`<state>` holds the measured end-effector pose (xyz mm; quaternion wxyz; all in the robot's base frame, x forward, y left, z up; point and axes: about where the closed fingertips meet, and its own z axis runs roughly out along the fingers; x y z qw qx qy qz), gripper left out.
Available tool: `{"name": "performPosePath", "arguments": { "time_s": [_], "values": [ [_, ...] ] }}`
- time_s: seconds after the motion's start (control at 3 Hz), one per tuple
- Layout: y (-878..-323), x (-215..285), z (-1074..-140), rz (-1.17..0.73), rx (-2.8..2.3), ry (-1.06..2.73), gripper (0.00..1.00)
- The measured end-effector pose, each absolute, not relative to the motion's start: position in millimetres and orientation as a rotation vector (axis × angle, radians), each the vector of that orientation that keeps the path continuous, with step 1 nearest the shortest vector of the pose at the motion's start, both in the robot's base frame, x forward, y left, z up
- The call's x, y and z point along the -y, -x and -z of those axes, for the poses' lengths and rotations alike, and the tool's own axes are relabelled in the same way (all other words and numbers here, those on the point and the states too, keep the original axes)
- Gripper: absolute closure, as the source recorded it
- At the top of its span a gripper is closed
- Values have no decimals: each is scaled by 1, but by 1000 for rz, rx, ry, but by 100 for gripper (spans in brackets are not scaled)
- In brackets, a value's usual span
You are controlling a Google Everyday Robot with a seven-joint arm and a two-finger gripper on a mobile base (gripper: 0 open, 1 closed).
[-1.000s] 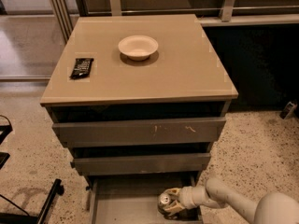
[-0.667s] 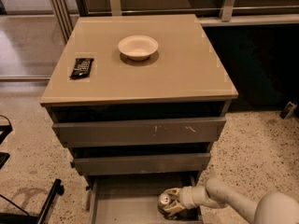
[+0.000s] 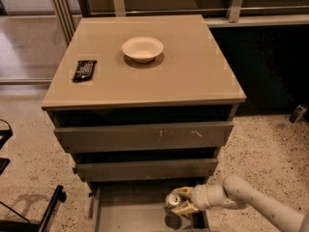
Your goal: Pick 7up can from bottom drawer and place on counter
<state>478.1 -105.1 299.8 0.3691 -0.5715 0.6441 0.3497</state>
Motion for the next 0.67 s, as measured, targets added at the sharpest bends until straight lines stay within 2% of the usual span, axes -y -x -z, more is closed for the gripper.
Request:
{"name": "performPosePath", "arguments": {
  "time_s": [0.33, 0.67],
  "values": [
    [-469, 112, -397, -930, -1638, 1452, 100],
    [-481, 121, -426, -867, -1627, 1492, 100]
  ]
}}
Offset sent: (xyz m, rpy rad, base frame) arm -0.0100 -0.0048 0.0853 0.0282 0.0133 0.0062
